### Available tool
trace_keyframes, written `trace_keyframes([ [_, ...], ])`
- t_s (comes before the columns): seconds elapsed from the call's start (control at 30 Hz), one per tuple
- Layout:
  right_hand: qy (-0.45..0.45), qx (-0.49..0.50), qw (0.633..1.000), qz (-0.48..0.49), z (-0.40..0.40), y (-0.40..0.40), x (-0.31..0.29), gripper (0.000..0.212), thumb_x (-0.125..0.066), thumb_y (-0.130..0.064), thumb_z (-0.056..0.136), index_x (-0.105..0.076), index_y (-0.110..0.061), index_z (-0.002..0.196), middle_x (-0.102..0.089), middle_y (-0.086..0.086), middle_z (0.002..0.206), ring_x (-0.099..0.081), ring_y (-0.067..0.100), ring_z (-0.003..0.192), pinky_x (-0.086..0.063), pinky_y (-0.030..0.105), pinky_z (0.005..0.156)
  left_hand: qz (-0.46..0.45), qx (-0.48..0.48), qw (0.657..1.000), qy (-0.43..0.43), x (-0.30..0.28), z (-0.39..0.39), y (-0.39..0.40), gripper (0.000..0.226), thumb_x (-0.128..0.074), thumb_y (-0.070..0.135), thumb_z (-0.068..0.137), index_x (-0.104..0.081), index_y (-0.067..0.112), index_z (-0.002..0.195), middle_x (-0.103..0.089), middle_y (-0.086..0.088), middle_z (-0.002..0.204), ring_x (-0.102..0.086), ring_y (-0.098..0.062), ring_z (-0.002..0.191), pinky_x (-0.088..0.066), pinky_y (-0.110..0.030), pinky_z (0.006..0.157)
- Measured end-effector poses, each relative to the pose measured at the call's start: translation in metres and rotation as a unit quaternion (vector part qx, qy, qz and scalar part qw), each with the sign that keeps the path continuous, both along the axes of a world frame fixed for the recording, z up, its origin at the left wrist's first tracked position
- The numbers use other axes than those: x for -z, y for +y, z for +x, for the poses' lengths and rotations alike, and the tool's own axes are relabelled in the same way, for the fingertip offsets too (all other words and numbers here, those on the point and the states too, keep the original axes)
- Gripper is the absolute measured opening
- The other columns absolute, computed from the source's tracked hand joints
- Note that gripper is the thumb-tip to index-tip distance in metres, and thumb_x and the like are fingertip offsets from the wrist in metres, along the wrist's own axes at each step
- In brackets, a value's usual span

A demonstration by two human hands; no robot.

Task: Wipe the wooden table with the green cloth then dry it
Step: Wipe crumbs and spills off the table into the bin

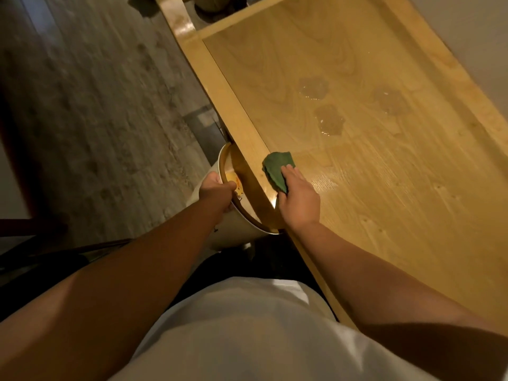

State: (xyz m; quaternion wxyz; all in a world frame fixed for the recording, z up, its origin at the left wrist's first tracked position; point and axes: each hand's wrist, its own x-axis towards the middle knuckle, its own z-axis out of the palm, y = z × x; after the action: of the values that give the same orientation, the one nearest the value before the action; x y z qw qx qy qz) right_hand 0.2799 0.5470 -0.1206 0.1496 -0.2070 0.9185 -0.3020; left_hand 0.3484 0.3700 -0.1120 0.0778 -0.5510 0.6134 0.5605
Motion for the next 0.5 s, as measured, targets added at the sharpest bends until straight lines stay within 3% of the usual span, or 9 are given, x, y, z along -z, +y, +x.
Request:
trace_keyframes([
  [0.13,-0.019,-0.048,0.999,0.002,0.01,-0.013,0.002,0.064,-0.066,0.005,0.08,-0.055,-0.018,0.14,-0.053,0.004,0.147,-0.044,0.021,0.138,-0.026,0.028,0.112,0.006,-0.017,1.0,-0.009,-0.005,0.003,-0.005,0.02,-0.062,0.015,0.092,-0.056,0.008,0.11,-0.064,-0.021,0.109,-0.065,-0.034,0.095,-0.05,-0.032,0.055],
  [0.2,-0.022,-0.081,0.996,-0.026,0.009,-0.017,0.0,0.059,-0.062,0.003,0.078,-0.06,-0.018,0.133,-0.06,0.004,0.139,-0.053,0.025,0.13,-0.039,0.033,0.107,-0.004,-0.019,1.0,-0.005,-0.008,0.002,-0.004,0.016,-0.061,0.015,0.092,-0.056,0.008,0.105,-0.064,-0.023,0.11,-0.064,-0.034,0.094,-0.048,-0.031,0.054],
  [0.27,-0.011,-0.138,0.99,-0.023,0.007,-0.02,-0.007,0.043,-0.061,-0.006,0.082,-0.063,-0.025,0.122,-0.068,-0.002,0.12,-0.065,0.028,0.105,-0.054,0.036,0.082,-0.017,-0.004,1.0,-0.008,-0.01,0.0,-0.003,0.019,-0.06,0.015,0.092,-0.056,0.008,0.11,-0.063,-0.023,0.113,-0.062,-0.032,0.094,-0.049,-0.032,0.054],
  [0.3,0.004,-0.153,0.988,-0.009,0.005,-0.021,-0.01,0.035,-0.061,-0.012,0.085,-0.062,-0.027,0.117,-0.069,-0.004,0.112,-0.067,0.027,0.095,-0.054,0.035,0.072,-0.019,0.001,1.0,-0.014,-0.012,-0.001,-0.002,0.025,-0.06,0.016,0.093,-0.056,0.008,0.117,-0.062,-0.022,0.116,-0.062,-0.034,0.099,-0.053,-0.035,0.06],
  [0.4,-0.02,-0.113,0.99,-0.077,0.001,-0.021,-0.02,0.036,-0.055,-0.017,0.085,-0.067,-0.025,0.118,-0.073,-0.001,0.108,-0.066,0.02,0.094,-0.048,0.026,0.077,-0.03,-0.009,0.999,-0.024,-0.011,-0.002,-0.002,0.031,-0.06,0.017,0.094,-0.056,0.006,0.123,-0.063,-0.024,0.117,-0.062,-0.041,0.107,-0.057,-0.05,0.083],
  [0.47,-0.083,-0.074,0.981,-0.158,-0.009,-0.018,-0.03,0.04,-0.053,-0.009,0.085,-0.071,-0.031,0.113,-0.074,-0.01,0.098,-0.067,0.011,0.087,-0.047,0.021,0.075,-0.025,-0.02,0.999,-0.024,-0.009,-0.003,-0.001,0.024,-0.062,0.016,0.094,-0.059,0.006,0.115,-0.065,-0.024,0.111,-0.065,-0.038,0.1,-0.058,-0.048,0.08],
  [0.5,-0.123,-0.047,0.971,-0.198,-0.015,-0.014,-0.034,0.041,-0.053,-0.007,0.087,-0.072,-0.037,0.106,-0.072,-0.018,0.089,-0.066,0.005,0.078,-0.047,0.017,0.069,-0.023,-0.025,0.999,-0.024,-0.008,-0.003,-0.001,0.022,-0.062,0.016,0.093,-0.059,0.004,0.112,-0.065,-0.024,0.107,-0.065,-0.035,0.092,-0.057,-0.043,0.071],
])
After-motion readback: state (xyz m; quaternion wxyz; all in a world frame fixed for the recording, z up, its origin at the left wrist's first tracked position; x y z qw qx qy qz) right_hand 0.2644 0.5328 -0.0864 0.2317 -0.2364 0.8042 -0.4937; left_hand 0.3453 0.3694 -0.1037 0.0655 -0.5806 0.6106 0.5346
